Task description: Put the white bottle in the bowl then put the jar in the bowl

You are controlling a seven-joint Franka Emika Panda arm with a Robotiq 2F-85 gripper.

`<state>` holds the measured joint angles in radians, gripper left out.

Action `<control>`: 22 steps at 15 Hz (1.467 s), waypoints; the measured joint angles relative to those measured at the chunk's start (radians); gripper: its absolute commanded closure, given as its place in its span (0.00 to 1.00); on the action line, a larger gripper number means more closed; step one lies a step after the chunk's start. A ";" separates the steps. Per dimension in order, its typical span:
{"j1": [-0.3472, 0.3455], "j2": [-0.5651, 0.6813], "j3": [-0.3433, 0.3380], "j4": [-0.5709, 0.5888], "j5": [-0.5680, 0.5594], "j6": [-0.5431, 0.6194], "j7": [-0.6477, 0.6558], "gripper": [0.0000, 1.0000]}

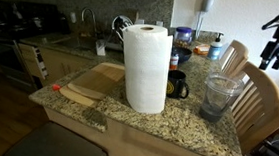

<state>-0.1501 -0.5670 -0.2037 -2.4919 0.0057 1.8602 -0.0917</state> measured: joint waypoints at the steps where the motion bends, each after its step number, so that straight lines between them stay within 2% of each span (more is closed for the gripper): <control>1: 0.023 -0.002 0.037 0.036 0.007 0.031 0.022 0.00; 4: 0.074 0.037 0.121 0.165 0.005 0.156 0.100 0.00; 6: 0.081 0.110 0.152 0.271 0.003 0.172 0.136 0.00; 8: 0.080 0.170 0.156 0.327 0.003 0.172 0.141 0.00; 13: 0.082 0.208 0.157 0.344 0.012 0.193 0.166 0.00; 18: 0.081 0.381 0.163 0.392 0.004 0.213 0.203 0.00; 22: 0.081 0.401 0.161 0.407 0.004 0.214 0.203 0.00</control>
<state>-0.0695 -0.1658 -0.0428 -2.0850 0.0099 2.0746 0.1113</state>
